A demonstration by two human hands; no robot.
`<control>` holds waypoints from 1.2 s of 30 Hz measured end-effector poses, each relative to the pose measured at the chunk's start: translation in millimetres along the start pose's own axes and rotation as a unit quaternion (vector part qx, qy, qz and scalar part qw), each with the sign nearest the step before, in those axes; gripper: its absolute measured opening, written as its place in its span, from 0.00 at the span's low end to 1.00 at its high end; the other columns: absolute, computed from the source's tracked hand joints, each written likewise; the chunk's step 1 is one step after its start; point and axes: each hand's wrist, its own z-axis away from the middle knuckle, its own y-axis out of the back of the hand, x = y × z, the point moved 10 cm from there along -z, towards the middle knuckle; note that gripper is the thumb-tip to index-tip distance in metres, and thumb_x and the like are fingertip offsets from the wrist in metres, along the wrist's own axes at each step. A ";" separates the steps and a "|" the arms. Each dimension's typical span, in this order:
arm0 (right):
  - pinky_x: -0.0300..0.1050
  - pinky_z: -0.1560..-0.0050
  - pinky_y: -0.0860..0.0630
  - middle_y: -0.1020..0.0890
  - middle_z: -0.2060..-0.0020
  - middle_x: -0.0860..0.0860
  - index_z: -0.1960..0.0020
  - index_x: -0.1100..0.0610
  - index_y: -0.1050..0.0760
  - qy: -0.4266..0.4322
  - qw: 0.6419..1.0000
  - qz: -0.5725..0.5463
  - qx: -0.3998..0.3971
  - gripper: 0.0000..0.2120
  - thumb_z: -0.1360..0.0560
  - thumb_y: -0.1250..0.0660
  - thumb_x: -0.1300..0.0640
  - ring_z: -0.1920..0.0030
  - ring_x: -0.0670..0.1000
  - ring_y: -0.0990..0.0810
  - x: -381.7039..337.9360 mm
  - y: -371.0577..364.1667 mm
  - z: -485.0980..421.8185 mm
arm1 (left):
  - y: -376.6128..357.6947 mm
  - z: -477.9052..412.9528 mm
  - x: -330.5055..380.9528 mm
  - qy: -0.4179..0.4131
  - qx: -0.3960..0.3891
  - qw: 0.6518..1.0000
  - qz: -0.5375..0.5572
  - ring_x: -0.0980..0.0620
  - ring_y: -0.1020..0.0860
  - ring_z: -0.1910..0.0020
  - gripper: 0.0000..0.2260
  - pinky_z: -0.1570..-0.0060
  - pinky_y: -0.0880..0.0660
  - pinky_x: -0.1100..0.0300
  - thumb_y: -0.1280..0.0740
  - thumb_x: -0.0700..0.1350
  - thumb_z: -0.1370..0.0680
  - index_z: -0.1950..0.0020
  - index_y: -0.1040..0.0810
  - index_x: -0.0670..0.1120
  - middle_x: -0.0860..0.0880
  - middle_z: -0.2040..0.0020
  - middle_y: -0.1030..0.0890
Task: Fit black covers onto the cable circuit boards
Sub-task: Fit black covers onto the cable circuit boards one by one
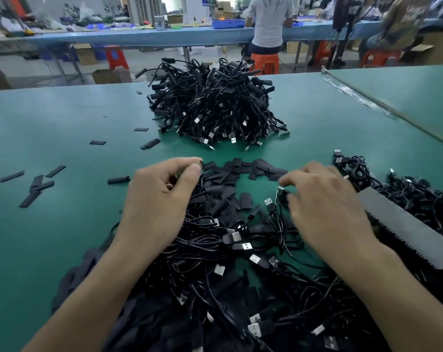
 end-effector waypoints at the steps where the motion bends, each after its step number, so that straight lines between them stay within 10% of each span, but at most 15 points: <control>1: 0.51 0.44 0.24 0.20 0.46 0.50 0.39 0.50 0.20 0.037 0.999 -0.023 -0.021 0.14 0.22 0.33 0.61 0.47 0.53 0.23 -14.2 -3.3 0.3 | -4.5 0.8 -5.5 0.013 -0.015 1.000 -0.023 0.58 0.33 0.75 0.08 0.73 0.33 0.62 0.35 0.54 0.22 0.46 0.18 0.61 0.54 0.75 0.27; 8: 0.51 0.44 0.27 0.22 0.50 0.49 0.46 0.53 0.25 0.067 0.980 0.047 -0.180 0.07 0.22 0.36 0.52 0.44 0.55 0.26 -30.7 -51.5 1.9 | -14.5 3.6 -20.1 0.048 -0.060 0.995 -0.066 0.62 0.24 0.74 0.15 0.72 0.30 0.72 0.36 0.43 0.18 0.33 0.22 0.53 0.57 0.72 0.21; 12: 0.48 0.45 0.27 0.26 0.48 0.50 0.47 0.55 0.23 0.008 0.976 0.039 -0.215 0.21 0.26 0.31 0.37 0.42 0.53 0.29 -7.8 -60.3 -1.1 | -15.5 4.2 -26.3 0.076 -0.062 0.994 -0.053 0.60 0.19 0.73 0.13 0.75 0.30 0.71 0.35 0.42 0.19 0.36 0.20 0.52 0.62 0.65 0.18; 23: 0.40 0.54 0.30 0.25 0.60 0.43 0.63 0.47 0.26 0.004 0.972 -0.201 -0.126 0.11 0.27 0.25 0.50 0.55 0.46 0.27 3.2 -59.7 -5.4 | -23.5 8.4 -22.1 0.069 -0.097 0.991 -0.058 0.58 0.20 0.72 0.09 0.67 0.26 0.65 0.32 0.44 0.20 0.47 0.23 0.60 0.58 0.64 0.16; 27: 0.32 0.60 0.26 0.18 0.66 0.45 0.59 0.50 0.22 0.003 0.920 -0.389 -0.037 0.07 0.26 0.26 0.58 0.63 0.42 0.21 2.9 -39.7 -6.8 | -31.8 13.1 -15.4 0.051 -0.132 0.986 -0.092 0.49 0.18 0.65 0.08 0.57 0.19 0.44 0.33 0.48 0.21 0.50 0.24 0.63 0.60 0.63 0.16; 31: 0.53 0.63 0.22 0.17 0.65 0.57 0.54 0.49 0.20 0.014 0.835 -0.550 -0.029 0.08 0.27 0.25 0.60 0.67 0.59 0.21 -4.3 -35.1 -3.4 | -35.2 16.4 -8.1 0.035 -0.149 0.983 -0.105 0.51 0.18 0.62 0.10 0.55 0.20 0.44 0.33 0.50 0.21 0.49 0.22 0.67 0.60 0.61 0.16; 36: 0.40 0.63 0.23 0.16 0.66 0.50 0.57 0.52 0.18 0.035 0.808 -0.585 -0.063 0.10 0.34 0.21 0.52 0.66 0.47 0.19 -16.6 -43.8 3.7 | -39.7 21.0 -0.7 0.020 -0.168 0.980 -0.102 0.54 0.18 0.61 0.08 0.55 0.20 0.45 0.32 0.53 0.21 0.49 0.19 0.68 0.58 0.60 0.16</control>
